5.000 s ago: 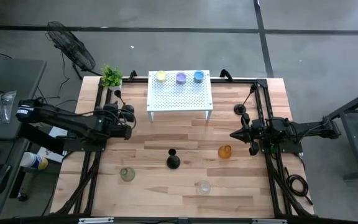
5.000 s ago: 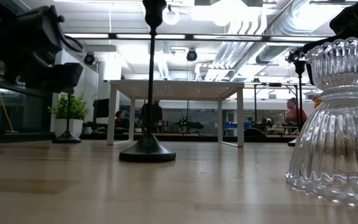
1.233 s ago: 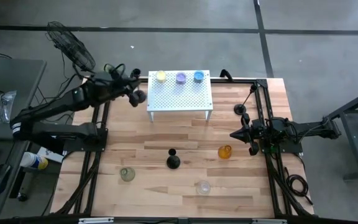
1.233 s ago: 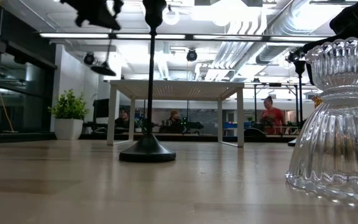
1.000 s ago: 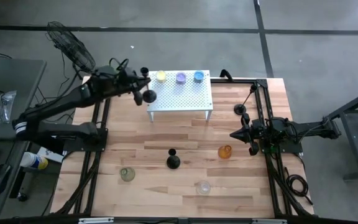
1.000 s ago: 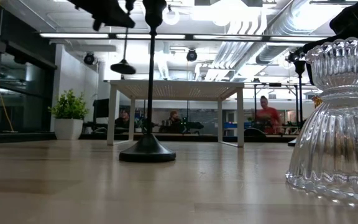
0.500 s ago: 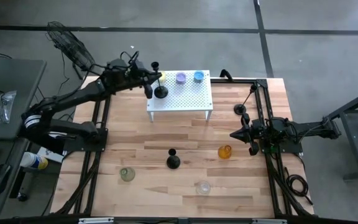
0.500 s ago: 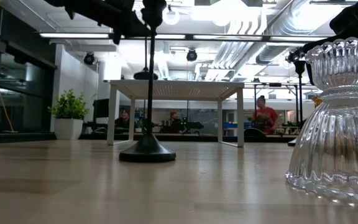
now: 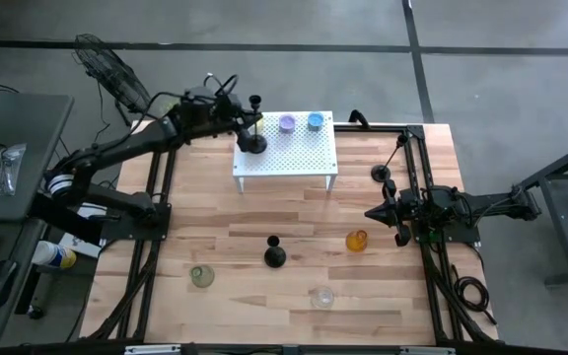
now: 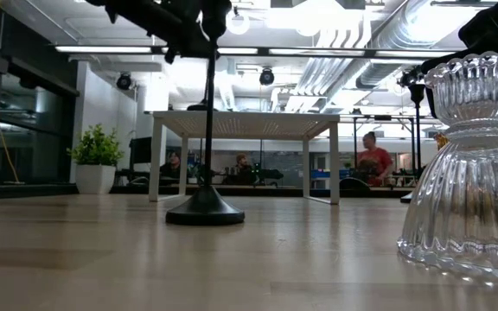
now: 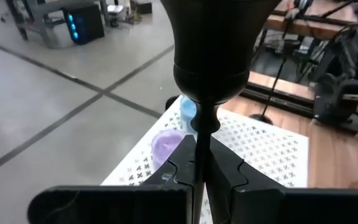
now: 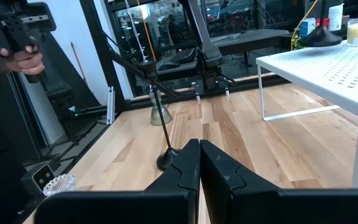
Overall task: Pick & Place candle stick holders
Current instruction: Put the top left black candle holder on the shelf
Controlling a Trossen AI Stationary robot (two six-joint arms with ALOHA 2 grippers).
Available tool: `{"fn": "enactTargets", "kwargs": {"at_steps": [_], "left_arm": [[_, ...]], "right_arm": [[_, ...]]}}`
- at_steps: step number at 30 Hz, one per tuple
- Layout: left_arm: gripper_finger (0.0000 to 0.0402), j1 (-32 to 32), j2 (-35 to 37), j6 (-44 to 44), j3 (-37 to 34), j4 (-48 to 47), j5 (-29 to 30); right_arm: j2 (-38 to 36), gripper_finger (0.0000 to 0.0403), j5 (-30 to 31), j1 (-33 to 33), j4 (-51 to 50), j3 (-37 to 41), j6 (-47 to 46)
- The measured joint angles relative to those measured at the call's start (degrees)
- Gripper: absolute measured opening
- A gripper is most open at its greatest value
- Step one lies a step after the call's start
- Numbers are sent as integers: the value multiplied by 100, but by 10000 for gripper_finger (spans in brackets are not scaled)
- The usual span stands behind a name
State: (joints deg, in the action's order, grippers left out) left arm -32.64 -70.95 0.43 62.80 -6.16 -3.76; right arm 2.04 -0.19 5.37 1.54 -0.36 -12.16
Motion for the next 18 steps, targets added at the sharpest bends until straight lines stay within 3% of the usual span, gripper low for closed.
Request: {"fn": "enactTargets", "kwargs": {"at_steps": [18], "left_arm": [[7,0,-256,242,27,398,240]], "right_arm": [[0,2,0,0,0,0,0]]}}
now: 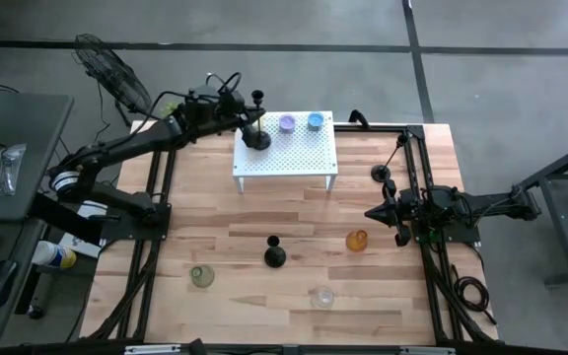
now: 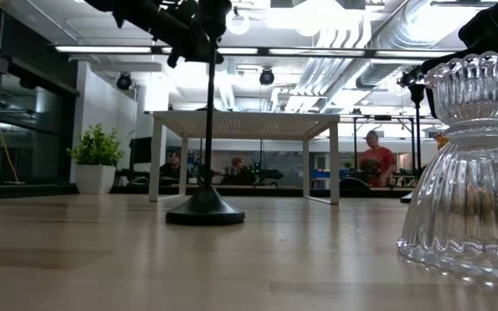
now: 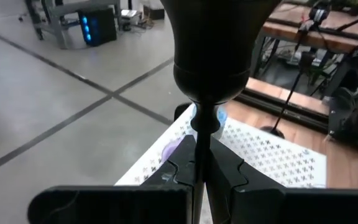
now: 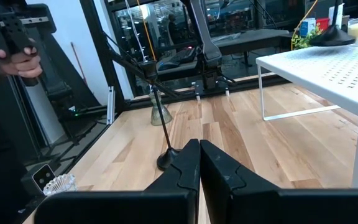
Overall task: Pick & Place candle stick holders
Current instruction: Put the top left black candle holder on the shelf
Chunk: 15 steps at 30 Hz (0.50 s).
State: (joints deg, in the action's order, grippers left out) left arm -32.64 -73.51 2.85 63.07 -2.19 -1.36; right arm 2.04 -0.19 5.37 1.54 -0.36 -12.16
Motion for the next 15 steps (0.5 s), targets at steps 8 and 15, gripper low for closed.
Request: {"fn": "enactTargets", "kwargs": {"at_steps": [8,15], "left_arm": [[7,2,-192,42,0,206,-142],[7,2,-258,42,0,236,-215]], "right_arm": [[0,2,0,0,-2,0,0],[0,2,0,0,-2,0,0]]}}
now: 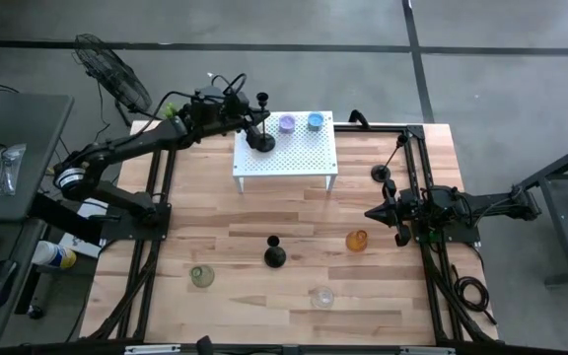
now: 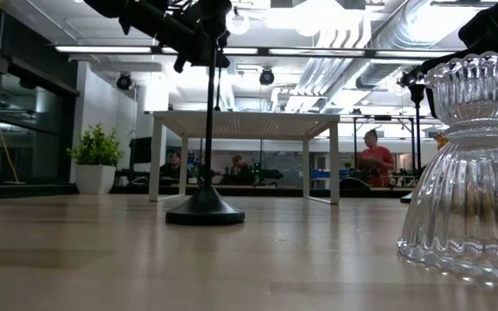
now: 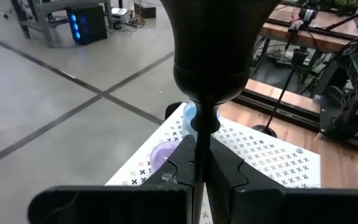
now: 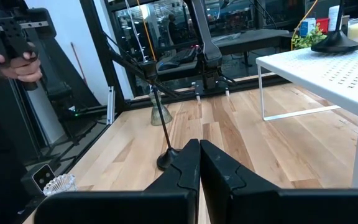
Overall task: Pick & Place candle stick holders
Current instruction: Put the top left black candle holder on the shelf
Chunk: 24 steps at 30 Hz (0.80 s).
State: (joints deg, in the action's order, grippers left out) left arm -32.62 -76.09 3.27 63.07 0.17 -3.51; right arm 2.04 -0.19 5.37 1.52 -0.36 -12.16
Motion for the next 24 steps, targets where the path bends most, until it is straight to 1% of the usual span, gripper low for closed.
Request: {"fn": "enactTargets", "kwargs": {"at_steps": [6,10,14,16,24], "left_arm": [[7,0,73,-10,0,-135,4],[7,0,193,-45,0,-378,135],[7,-2,201,-158,0,-439,174],[7,-2,201,-168,0,-468,297],[7,-157,267,-304,0,-596,358]], "right_arm": [[0,3,0,0,0,0,0],[-2,3,0,0,0,0,0],[0,3,0,0,0,0,0],[0,3,0,0,0,0,0],[0,3,0,0,1,0,0]]}}
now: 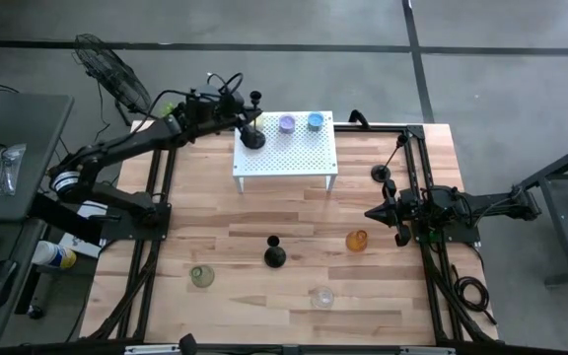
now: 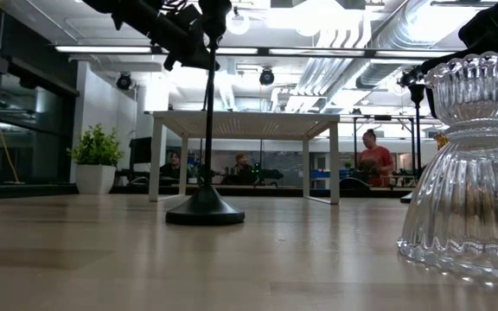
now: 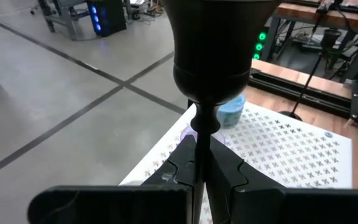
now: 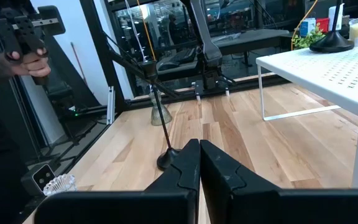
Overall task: Pick & Place candle stick holders
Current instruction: Put the top left black candle holder on the shelf
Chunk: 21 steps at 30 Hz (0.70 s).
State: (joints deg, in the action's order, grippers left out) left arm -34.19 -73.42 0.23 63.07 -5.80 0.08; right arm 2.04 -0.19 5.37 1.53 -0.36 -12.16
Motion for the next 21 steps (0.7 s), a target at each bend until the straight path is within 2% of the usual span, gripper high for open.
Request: {"fn": "enactTargets", "kwargs": {"at_steps": [21], "left_arm": [[6,-9,65,260,-94,-64,-326]], "right_arm": [[0,2,0,0,3,0,0]]}}
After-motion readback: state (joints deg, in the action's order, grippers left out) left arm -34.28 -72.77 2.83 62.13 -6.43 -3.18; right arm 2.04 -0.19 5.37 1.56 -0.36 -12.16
